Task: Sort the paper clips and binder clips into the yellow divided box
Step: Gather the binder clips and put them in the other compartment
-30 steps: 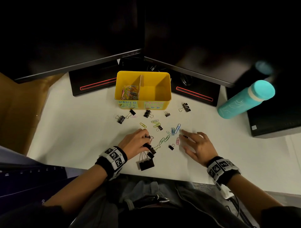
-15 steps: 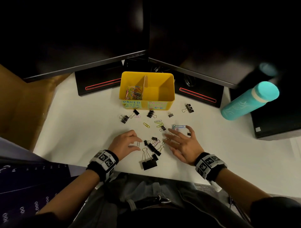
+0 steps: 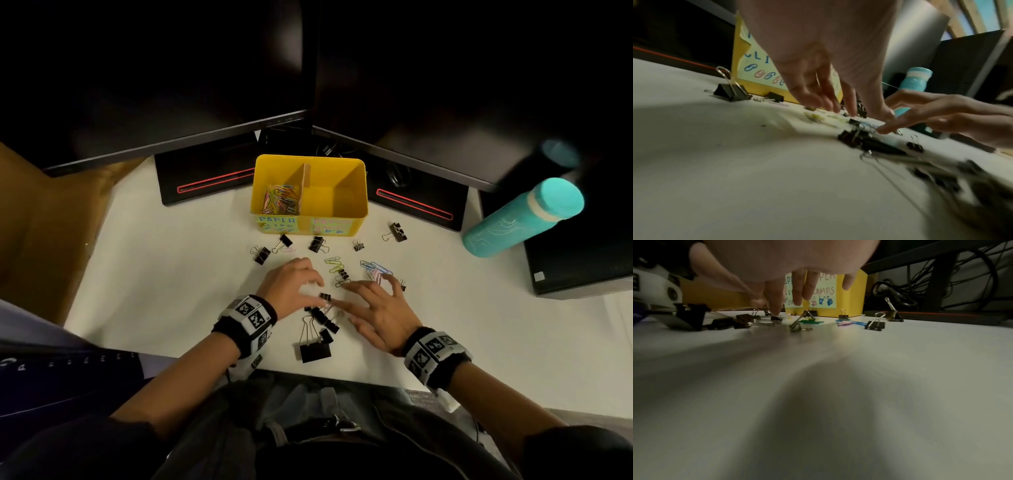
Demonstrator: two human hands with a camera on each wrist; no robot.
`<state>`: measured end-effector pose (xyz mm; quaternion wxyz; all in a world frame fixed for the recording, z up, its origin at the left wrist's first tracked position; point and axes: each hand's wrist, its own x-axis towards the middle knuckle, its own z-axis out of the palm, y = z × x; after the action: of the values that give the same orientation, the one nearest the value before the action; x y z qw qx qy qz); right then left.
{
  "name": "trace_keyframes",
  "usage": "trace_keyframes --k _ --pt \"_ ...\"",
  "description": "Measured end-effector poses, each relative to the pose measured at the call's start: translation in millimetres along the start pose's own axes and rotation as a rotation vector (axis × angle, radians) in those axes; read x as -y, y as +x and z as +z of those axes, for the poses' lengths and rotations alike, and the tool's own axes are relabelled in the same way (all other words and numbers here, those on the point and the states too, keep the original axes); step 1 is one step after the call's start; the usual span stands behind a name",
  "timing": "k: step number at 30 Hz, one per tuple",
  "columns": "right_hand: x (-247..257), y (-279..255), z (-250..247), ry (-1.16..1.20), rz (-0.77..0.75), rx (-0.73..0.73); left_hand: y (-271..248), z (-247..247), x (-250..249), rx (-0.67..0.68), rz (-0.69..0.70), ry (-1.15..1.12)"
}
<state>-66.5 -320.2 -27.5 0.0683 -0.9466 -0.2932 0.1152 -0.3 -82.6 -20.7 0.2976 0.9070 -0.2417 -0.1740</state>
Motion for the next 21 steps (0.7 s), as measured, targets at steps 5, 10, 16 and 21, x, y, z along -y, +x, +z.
trace_keyframes --k 5,10,16,21 --pt "3 2 3 0.106 0.061 -0.039 -11 5 4 0.086 -0.019 -0.011" --pt "0 0 6 0.081 0.024 -0.037 -23 6 14 0.028 -0.068 -0.161" --pt "9 14 7 0.083 -0.009 -0.076 -31 4 24 -0.063 -0.154 -0.209" --pt "15 28 4 0.080 -0.016 -0.122 -35 -1 18 -0.072 -0.162 -0.005"
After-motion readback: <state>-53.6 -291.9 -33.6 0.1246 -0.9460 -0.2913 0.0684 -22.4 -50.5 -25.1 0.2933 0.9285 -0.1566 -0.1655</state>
